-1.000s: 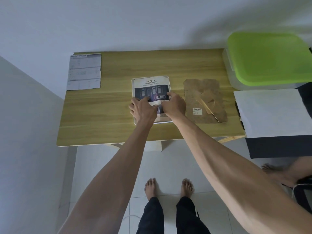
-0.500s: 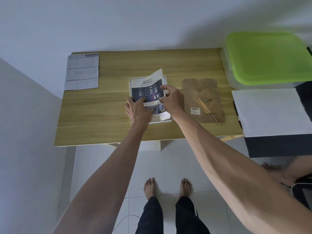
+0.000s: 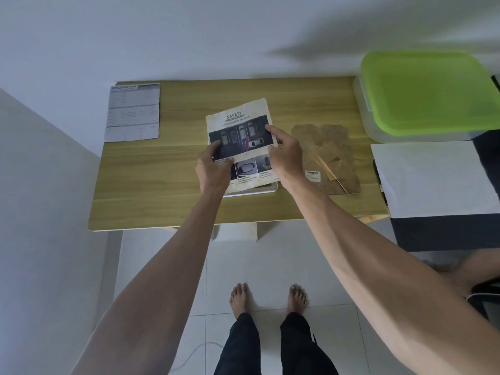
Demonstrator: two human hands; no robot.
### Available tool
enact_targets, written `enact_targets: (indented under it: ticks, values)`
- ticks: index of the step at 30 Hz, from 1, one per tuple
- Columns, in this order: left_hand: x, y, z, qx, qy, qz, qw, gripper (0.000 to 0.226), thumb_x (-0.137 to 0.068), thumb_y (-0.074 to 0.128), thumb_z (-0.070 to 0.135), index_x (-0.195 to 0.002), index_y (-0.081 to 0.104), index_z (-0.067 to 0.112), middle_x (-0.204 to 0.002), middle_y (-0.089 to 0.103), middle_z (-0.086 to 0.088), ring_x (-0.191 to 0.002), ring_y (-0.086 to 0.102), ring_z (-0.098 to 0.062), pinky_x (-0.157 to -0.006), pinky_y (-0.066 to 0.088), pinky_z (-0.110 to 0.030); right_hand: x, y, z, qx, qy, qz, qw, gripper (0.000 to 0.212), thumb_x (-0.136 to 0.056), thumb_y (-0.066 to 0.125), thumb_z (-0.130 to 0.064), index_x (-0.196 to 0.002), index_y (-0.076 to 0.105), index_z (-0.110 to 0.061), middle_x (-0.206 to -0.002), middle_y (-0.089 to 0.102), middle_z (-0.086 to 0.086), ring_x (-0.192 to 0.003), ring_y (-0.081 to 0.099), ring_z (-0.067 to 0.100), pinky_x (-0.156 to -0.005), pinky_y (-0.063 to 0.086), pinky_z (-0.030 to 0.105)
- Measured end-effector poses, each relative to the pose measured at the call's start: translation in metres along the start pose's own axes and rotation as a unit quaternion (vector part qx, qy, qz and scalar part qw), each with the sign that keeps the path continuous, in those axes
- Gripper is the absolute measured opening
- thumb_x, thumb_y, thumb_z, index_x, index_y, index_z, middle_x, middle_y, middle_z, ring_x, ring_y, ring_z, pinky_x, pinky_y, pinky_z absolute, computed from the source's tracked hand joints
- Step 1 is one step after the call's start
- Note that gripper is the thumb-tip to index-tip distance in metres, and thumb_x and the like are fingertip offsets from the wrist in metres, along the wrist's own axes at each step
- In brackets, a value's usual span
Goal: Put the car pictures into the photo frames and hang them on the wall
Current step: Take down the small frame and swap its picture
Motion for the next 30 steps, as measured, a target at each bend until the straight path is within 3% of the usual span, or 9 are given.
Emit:
enact_targets:
  ticks: [2,5,7,13,16,22,24,27,30]
  values:
    - [0.0,-0.003,0.003,0.016,0.011,0.004,1.0,0.058,-0.077,0.076,0.001,-0.132,0.063,0.018,-0.123,0.065,-0.005,-0.107,0.065,-0.024,-0.086,0.061,-0.043,0.0,-0.004,0.002,0.009,0.0,0.007,1.0,0.064,-0.084,0.043,0.017,-0.138,0.06,-0.012,-0.136,0.064,0.005,-0.115,0.066,0.016,-0.09,0.06,0.038]
    - [0.003,-0.002,0.008,0.026,0.019,-0.004,0.999,0.058,-0.078,0.076,-0.002,-0.132,0.063,0.016,-0.125,0.062,-0.005,-0.108,0.064,-0.024,-0.083,0.061,-0.043,0.003,-0.013,0.005,0.021,0.007,0.014,1.0,0.068,-0.083,0.042,0.019,-0.14,0.058,-0.013,-0.137,0.063,0.006,-0.073,0.069,-0.003,-0.07,0.063,0.03]
    - [0.007,0.002,0.015,0.036,0.024,-0.016,0.999,0.059,-0.078,0.077,-0.002,-0.133,0.063,0.017,-0.123,0.061,-0.003,-0.108,0.064,-0.025,-0.081,0.062,-0.044,0.004,-0.024,0.006,0.033,0.008,0.021,0.999,0.068,-0.083,0.043,0.019,-0.14,0.058,-0.014,-0.141,0.06,0.008,-0.066,0.065,-0.01,-0.061,0.06,0.021]
    - [0.031,0.046,0.044,0.041,0.048,-0.085,0.994,0.064,-0.075,0.079,0.005,-0.135,0.061,0.021,-0.12,0.062,-0.003,-0.097,0.067,-0.032,-0.073,0.063,-0.043,0.004,-0.084,0.019,0.067,0.037,0.083,0.994,0.074,-0.079,0.041,0.019,-0.139,0.06,-0.018,-0.14,0.061,0.005,-0.116,0.065,0.019,-0.085,0.062,0.034]
    - [0.051,0.082,0.061,0.045,0.052,-0.129,0.989,0.066,-0.077,0.079,-0.002,-0.138,0.058,0.015,-0.12,0.062,-0.009,-0.094,0.068,-0.034,-0.065,0.064,-0.042,0.009,-0.126,0.025,0.079,0.053,0.119,0.988,0.072,-0.079,0.041,0.018,-0.139,0.059,-0.018,-0.141,0.06,0.005,-0.13,0.056,0.02,-0.099,0.055,0.034]
    - [0.113,0.167,0.092,0.052,0.053,-0.201,0.977,0.06,-0.084,0.071,-0.007,-0.14,0.056,0.01,-0.112,0.066,-0.006,-0.073,0.066,-0.011,-0.06,0.06,-0.022,0.024,-0.229,0.045,0.108,0.065,0.171,0.977,0.064,-0.082,0.041,0.01,-0.134,0.064,-0.02,-0.13,0.068,0.001,-0.122,0.061,0.02,-0.101,0.053,0.036]
    - [0.133,0.196,0.097,0.039,0.059,-0.211,0.975,0.058,-0.084,0.071,-0.007,-0.138,0.058,0.01,-0.113,0.067,-0.007,-0.078,0.066,-0.013,-0.068,0.062,-0.026,0.028,-0.265,0.056,0.113,0.076,0.188,0.973,0.063,-0.082,0.042,0.008,-0.132,0.066,-0.021,-0.127,0.069,-0.001,-0.12,0.061,0.019,-0.1,0.053,0.031]
    - [0.161,0.24,0.103,0.013,0.064,-0.23,0.971,0.057,-0.083,0.071,-0.008,-0.136,0.059,0.007,-0.117,0.067,-0.01,-0.078,0.063,-0.015,-0.058,0.052,-0.008,0.033,-0.314,0.072,0.115,0.096,0.202,0.968,0.064,-0.083,0.04,0.012,-0.134,0.064,-0.019,-0.13,0.067,-0.001,-0.123,0.058,0.017,-0.094,0.045,0.019]
    - [0.182,0.278,0.106,0.004,0.057,-0.24,0.969,0.06,-0.083,0.07,-0.01,-0.139,0.056,0.006,-0.114,0.067,-0.009,-0.082,0.061,-0.018,-0.055,0.05,-0.006,0.027,-0.353,0.092,0.122,0.113,0.203,0.965,0.064,-0.085,0.039,0.013,-0.138,0.06,-0.016,-0.14,0.061,0.001,-0.131,0.053,0.018,-0.104,0.044,0.022]
Point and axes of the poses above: each hand's wrist, its own x-axis away from the middle knuckle, its own y-axis out of the palm, z = x × y, the point moved 7 cm from there along -x, towards the middle knuckle
